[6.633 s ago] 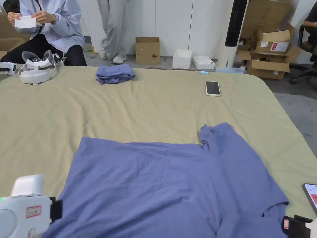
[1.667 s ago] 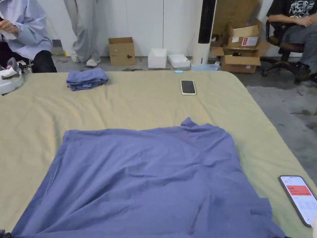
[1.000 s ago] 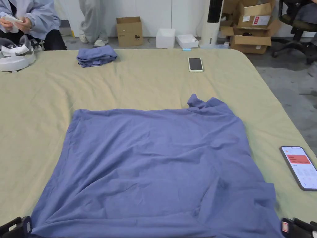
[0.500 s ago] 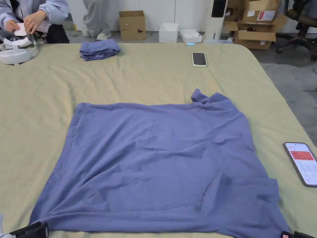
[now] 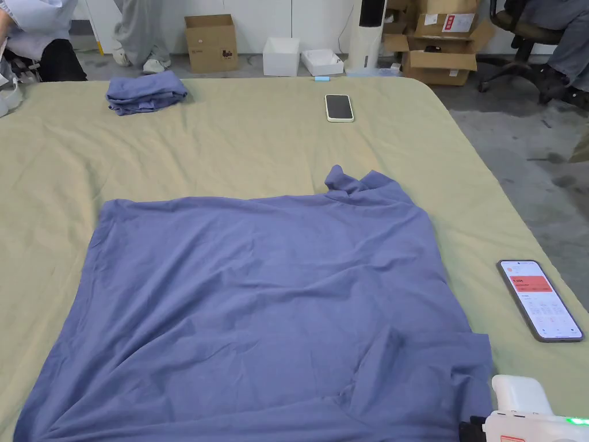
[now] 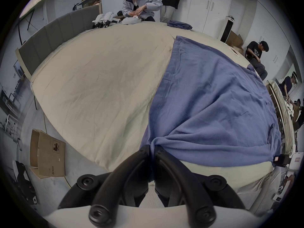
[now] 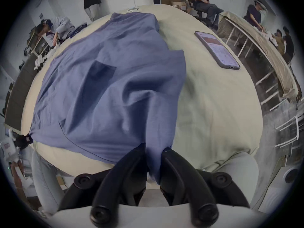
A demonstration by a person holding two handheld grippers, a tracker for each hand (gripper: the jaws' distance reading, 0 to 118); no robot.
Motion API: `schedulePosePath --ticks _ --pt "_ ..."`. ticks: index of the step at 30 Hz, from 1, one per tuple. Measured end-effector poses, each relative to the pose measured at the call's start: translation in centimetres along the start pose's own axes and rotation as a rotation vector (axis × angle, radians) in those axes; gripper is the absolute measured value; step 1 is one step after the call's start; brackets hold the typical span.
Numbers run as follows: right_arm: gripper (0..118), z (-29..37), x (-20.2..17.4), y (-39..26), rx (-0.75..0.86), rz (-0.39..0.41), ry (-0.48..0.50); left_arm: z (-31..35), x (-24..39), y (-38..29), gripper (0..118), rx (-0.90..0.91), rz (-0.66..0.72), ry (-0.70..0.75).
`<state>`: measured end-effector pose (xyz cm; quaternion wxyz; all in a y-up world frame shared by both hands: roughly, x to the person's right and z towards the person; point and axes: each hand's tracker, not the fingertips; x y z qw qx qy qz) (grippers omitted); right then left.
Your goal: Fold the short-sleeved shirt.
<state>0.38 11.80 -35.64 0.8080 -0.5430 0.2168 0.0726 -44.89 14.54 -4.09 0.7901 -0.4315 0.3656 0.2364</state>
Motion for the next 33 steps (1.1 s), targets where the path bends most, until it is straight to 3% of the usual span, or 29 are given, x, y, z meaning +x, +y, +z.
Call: schedulePosePath --ticks 7,12,18,22,23,24,26,27,31,33 --pt "8 4.6 0.7 0.6 0.056 -0.030 0.054 2.2 1.5 1.3 4 0.027 -0.049 0.016" --pt "8 7.0 0.5 4.7 0.129 -0.036 0.109 3.2 2.6 5.1 4 0.100 -0.064 0.005" --pt "8 4.1 0.4 12.7 0.144 -0.060 0.144 -0.5 4.5 11.5 4 0.153 -0.085 0.000" --pt "8 -1.0 0.1 17.0 0.062 -0.098 0.133 -5.3 5.9 14.2 5 0.106 -0.129 0.020" --pt "8 -2.4 -0.1 17.6 0.038 -0.077 0.122 -6.3 5.9 14.4 9 0.103 -0.130 0.022" --pt "24 -3.5 -0.3 18.1 0.008 -0.061 0.110 -7.0 5.8 14.8 34 0.101 -0.122 0.022" --pt "88 -4.6 -0.8 18.2 -0.023 -0.012 -0.003 -8.0 5.3 15.0 87 0.045 -0.069 0.055" --pt "107 -4.7 -1.0 17.9 -0.013 0.011 -0.038 -7.7 4.8 14.9 97 0.038 -0.046 0.046" --pt "102 -1.8 -0.2 15.4 0.063 0.049 -0.012 -4.6 3.0 12.8 97 0.094 0.012 -0.016" --pt "89 0.0 0.4 13.4 0.097 0.029 0.007 -3.0 2.3 11.2 96 0.101 0.018 -0.015"
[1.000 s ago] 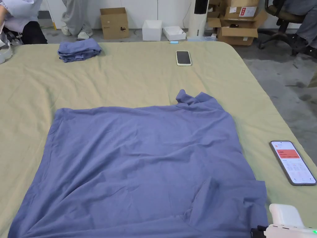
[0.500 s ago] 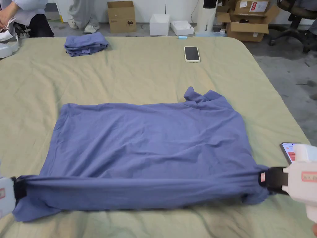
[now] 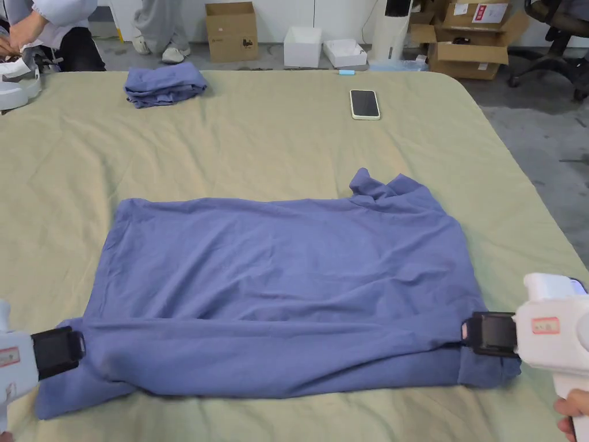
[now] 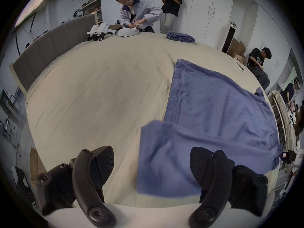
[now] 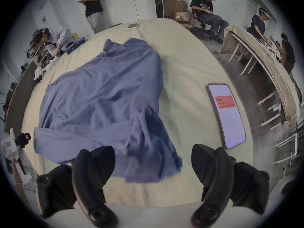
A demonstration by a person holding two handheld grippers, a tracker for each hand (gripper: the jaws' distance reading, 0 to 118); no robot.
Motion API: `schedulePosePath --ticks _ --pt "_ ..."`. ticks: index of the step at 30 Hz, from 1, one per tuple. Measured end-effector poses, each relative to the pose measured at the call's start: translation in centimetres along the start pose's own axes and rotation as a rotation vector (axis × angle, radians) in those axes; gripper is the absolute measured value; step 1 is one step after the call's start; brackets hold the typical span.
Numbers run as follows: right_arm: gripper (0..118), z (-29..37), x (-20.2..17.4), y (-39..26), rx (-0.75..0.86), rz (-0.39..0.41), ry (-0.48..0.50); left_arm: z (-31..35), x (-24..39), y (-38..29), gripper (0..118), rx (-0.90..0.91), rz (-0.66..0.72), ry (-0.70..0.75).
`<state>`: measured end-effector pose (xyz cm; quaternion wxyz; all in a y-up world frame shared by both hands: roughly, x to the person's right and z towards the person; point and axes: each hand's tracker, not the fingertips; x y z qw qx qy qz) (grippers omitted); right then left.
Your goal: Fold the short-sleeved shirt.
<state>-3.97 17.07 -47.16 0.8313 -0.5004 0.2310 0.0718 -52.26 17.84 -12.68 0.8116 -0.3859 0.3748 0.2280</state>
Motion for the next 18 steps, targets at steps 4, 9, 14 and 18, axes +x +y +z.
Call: schedulePosePath --ticks 4,9,14,18 --pt "6 3.2 1.1 -4.6 0.049 -0.090 0.073 3.5 -0.6 -4.3 15 0.024 0.004 -0.046" --pt "0 4.4 1.3 -9.1 0.036 -0.138 0.048 3.8 -0.7 -7.6 0 -0.039 -0.028 -0.019" --pt "0 4.1 2.2 -10.1 0.022 -0.193 0.065 1.7 -1.5 -5.9 32 -0.004 0.015 -0.010" --pt "0 3.9 1.5 -9.8 0.048 -0.165 0.043 -2.1 -2.0 -3.6 96 -0.062 0.074 -0.040"
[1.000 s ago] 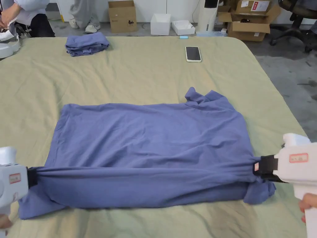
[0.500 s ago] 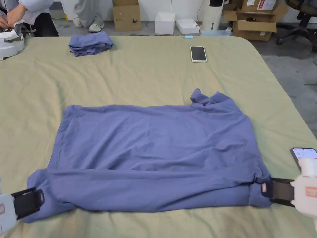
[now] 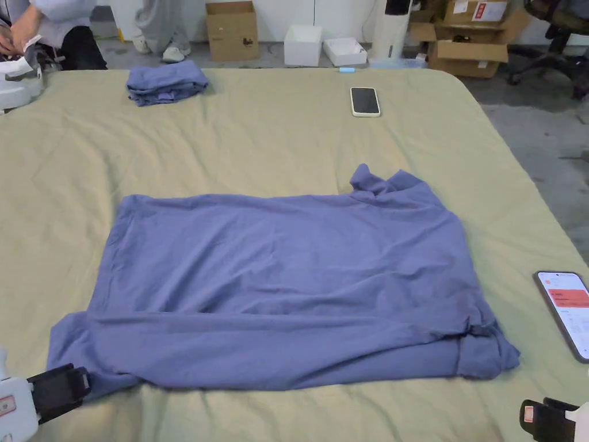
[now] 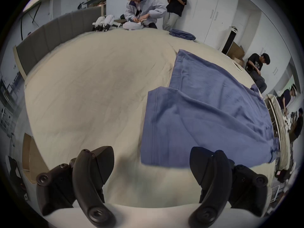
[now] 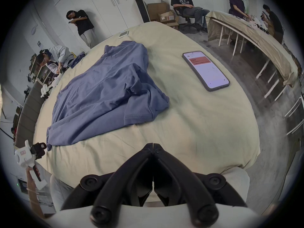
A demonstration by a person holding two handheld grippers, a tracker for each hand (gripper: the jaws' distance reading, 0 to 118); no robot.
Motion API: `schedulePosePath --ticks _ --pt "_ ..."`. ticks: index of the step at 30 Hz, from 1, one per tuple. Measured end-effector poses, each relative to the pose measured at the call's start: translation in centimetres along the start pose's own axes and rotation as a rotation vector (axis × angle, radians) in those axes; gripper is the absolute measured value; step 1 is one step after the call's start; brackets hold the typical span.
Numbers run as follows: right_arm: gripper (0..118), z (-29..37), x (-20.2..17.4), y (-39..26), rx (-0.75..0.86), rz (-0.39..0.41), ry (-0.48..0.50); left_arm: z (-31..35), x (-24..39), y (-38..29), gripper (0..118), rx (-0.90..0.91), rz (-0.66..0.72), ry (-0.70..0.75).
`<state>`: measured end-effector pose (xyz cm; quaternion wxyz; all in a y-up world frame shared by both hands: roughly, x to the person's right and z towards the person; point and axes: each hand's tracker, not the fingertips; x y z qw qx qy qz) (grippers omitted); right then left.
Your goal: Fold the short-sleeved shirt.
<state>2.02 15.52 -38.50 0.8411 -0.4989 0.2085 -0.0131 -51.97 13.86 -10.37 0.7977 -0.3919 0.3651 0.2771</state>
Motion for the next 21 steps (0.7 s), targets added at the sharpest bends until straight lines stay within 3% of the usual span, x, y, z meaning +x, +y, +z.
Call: schedulePosePath --ticks 1,2,3,4,5,6,8,9,11,13,14,15,21 --pt "12 -0.2 -0.2 0.2 0.005 0.010 -0.003 -0.9 0.1 0.3 95 -0.037 0.013 0.005" --pt "41 -0.5 -0.4 0.4 0.005 0.014 -0.007 -1.6 0.2 0.4 93 -0.050 0.018 -0.015" --pt "91 -1.1 -0.6 0.7 0.001 0.019 -0.018 -2.5 0.4 0.1 86 -0.061 0.009 -0.017" --pt "108 -2.0 -0.7 1.0 -0.006 0.024 -0.023 -3.0 1.0 -0.3 84 -0.063 -0.029 0.055" --pt "109 -2.6 -0.8 1.4 -0.001 0.029 -0.025 -2.9 1.2 -0.4 81 -0.052 -0.077 0.059" --pt "105 -3.2 -0.9 1.9 0.011 0.033 -0.025 -2.3 1.8 -0.1 66 -0.055 -0.097 0.063" --pt "104 -5.3 -1.0 3.2 0.012 0.036 -0.035 -1.6 2.4 0.5 22 -0.027 -0.121 0.083" --pt "97 -6.6 -1.0 3.8 0.007 0.035 -0.039 -1.6 2.5 0.8 9 -0.029 -0.125 0.071" --pt "54 -8.7 -1.2 4.6 -0.025 0.036 -0.045 -1.8 2.7 1.5 7 -0.055 -0.118 0.061" --pt "46 -10.2 -1.5 4.7 -0.051 0.038 -0.040 -1.8 3.3 1.2 7 -0.063 -0.168 0.084" --pt "34 -9.5 -1.6 4.7 -0.044 0.031 -0.047 -1.6 3.5 1.0 7 -0.053 -0.183 0.089" --pt "11 -8.7 -1.5 4.7 -0.036 0.038 -0.036 -1.3 3.6 0.9 7 -0.053 -0.192 0.088" --pt "10 -3.3 -0.9 4.7 -0.005 0.031 0.045 2.3 2.7 1.3 6 -0.030 -0.204 0.033"
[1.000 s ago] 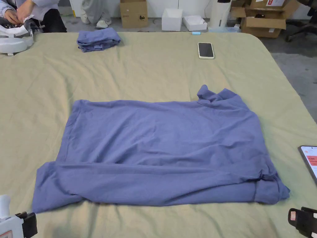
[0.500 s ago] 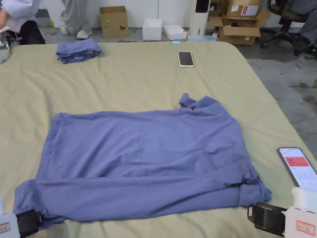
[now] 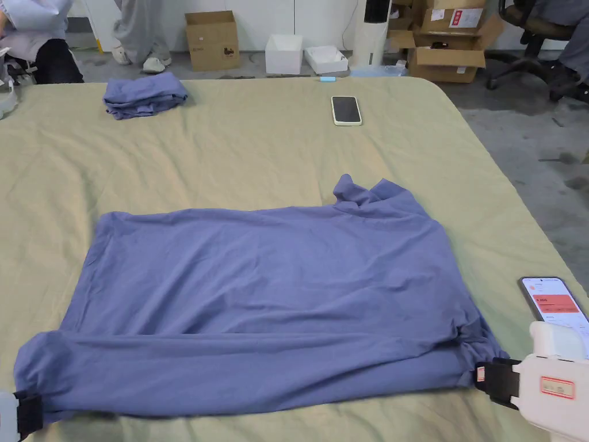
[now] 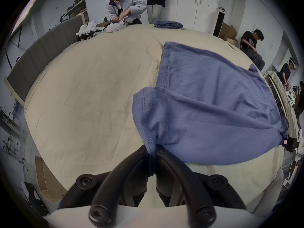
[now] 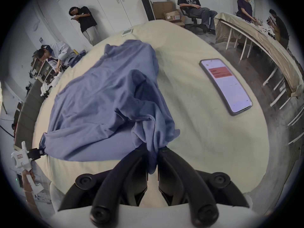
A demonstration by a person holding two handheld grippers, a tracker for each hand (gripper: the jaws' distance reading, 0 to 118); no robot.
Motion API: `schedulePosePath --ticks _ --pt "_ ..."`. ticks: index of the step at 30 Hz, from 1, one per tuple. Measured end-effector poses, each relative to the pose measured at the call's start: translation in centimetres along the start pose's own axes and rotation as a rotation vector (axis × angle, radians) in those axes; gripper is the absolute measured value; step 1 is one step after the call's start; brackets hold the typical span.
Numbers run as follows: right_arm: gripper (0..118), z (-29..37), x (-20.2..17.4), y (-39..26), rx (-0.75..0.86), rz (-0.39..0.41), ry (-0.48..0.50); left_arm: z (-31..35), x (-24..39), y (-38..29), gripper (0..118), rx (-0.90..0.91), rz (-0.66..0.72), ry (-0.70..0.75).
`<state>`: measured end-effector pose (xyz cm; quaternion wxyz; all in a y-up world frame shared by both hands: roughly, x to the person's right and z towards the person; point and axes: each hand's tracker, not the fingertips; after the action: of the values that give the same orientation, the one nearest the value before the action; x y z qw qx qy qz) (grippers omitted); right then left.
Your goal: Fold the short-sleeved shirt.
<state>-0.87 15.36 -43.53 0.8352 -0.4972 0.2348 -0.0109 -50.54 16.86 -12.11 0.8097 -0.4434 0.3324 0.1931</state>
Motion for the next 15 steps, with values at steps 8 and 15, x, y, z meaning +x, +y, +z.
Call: schedulePosePath --ticks 8,15 --pt "5 6.3 2.1 -2.7 -0.023 0.034 -0.076 4.8 -1.1 -2.4 6 -0.005 -0.053 0.011" --pt "5 5.0 2.3 -4.8 -0.057 0.022 -0.012 4.1 -3.1 -4.7 6 -0.051 0.024 0.007"
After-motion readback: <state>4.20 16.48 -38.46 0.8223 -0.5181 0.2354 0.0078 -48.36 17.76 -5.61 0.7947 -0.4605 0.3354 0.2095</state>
